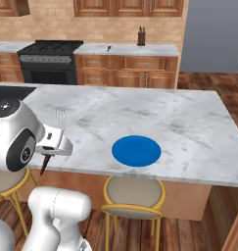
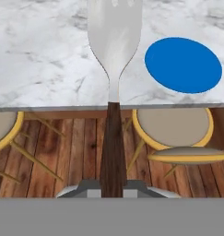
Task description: Take the fork and place it on the left side of the plate. Then take the spoon and place it on the right side of the plate. Make sure they're directly next to the plate.
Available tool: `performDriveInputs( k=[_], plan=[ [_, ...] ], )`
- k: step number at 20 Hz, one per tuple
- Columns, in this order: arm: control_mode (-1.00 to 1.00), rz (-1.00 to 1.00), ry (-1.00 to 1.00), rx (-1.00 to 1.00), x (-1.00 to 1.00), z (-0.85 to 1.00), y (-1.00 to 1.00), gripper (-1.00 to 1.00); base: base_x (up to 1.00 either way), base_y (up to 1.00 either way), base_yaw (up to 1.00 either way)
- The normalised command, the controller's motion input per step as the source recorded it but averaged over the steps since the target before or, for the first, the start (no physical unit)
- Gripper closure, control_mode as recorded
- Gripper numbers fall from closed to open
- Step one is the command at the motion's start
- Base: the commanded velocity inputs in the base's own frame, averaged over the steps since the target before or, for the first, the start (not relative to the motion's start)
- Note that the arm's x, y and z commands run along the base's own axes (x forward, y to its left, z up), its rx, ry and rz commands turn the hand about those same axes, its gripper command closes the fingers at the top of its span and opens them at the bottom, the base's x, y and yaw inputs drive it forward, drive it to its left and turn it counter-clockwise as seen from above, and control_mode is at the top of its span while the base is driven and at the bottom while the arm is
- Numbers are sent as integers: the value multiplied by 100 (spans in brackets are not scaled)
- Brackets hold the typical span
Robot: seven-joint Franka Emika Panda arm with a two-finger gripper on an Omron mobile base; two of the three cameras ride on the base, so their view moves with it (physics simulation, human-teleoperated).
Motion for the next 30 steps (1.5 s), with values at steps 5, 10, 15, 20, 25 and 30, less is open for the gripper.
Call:
performDriveInputs(
  k=[5,10,15,20,25,30],
  plan=[
    [-100,0,21,-2,85,-63,-2,100,0,0,0],
    [-100,0,14,-3,81,-54,-2,100,0,0,0],
    [-100,0,2,0,70,-26,-4,100,0,0,0],
    [-100,0,0,0,68,-28,0,100,0,0,0],
    [-100,0,0,0,57,-20,-4,100,0,0,0],
    [-100,0,0,0,31,-14,-8,100,0,0,0]
  ],
)
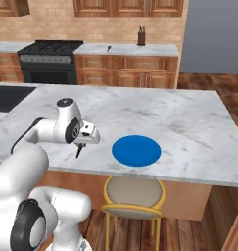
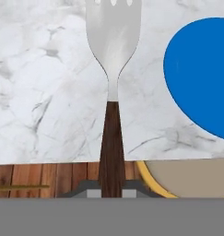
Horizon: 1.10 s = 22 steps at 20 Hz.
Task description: Take the fork and place it on the left side of the plate. Then take the spoon and place it on the right side of the plate. Make sure they're directly next to the plate.
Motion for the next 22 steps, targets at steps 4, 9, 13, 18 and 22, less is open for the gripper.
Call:
performDriveInputs(
  k=[4,9,13,18,22],
  plan=[
    [-100,0,0,0,20,-27,-5,100,0,0,0],
    [-100,0,0,0,15,-39,-7,100,0,0,0],
    [-100,0,0,0,27,-35,-9,100,0,0,0],
    [-100,0,0,0,34,-25,-7,100,0,0,0],
    [-100,0,0,0,38,-20,-6,100,0,0,0]
  ],
)
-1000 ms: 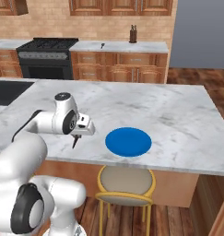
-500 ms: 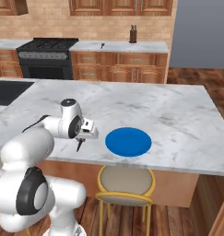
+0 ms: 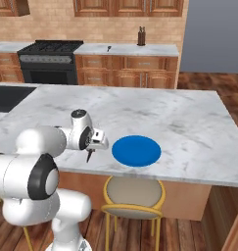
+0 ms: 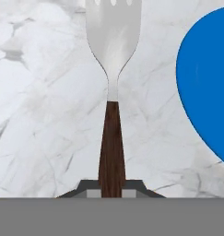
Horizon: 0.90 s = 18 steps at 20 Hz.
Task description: Take the fork and place it on the left side of the plate. Then take the spoon and place it on the right side of the plate. Make sure they're directly next to the plate.
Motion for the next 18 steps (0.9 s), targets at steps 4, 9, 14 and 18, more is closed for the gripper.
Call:
performDriveInputs(
  k=[4,9,14,18],
  plan=[
    [-100,0,0,0,32,-22,-2,100,0,0,0],
    [-100,0,0,0,17,-25,0,100,0,0,0],
    [-100,0,0,0,19,-21,-1,100,0,0,0],
    [-100,0,0,0,27,-20,-10,100,0,0,0]
  ],
)
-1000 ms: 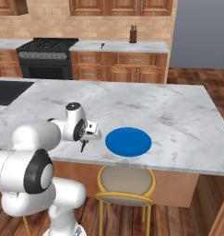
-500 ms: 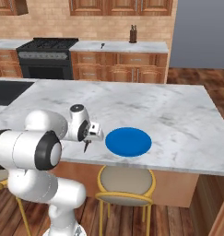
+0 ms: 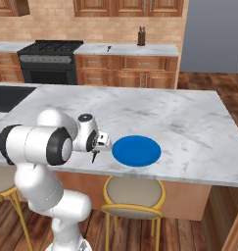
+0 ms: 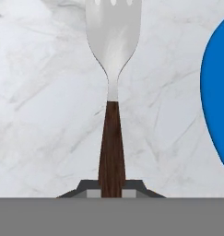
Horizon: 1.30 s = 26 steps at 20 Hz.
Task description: Take the fork and place it on the left side of the plate. Then take the spoon and place it on the right side of the plate. Make sure they're directly next to the plate.
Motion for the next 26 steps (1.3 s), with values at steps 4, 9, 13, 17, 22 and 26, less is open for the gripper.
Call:
performDriveInputs(
  k=[4,9,13,17,22,26],
  plan=[
    [-100,0,0,0,21,-23,-6,100,0,0,0],
    [-100,0,0,0,18,-31,0,-100,0,0,0],
    [-100,0,0,0,20,-18,0,-100,0,0,0],
    [-100,0,-1,1,7,-3,-1,-100,0,0,0],
    [-100,0,-5,0,-25,52,0,-100,0,0,0],
    [-100,0,-5,0,-36,97,10,-100,0,0,0]
  ],
)
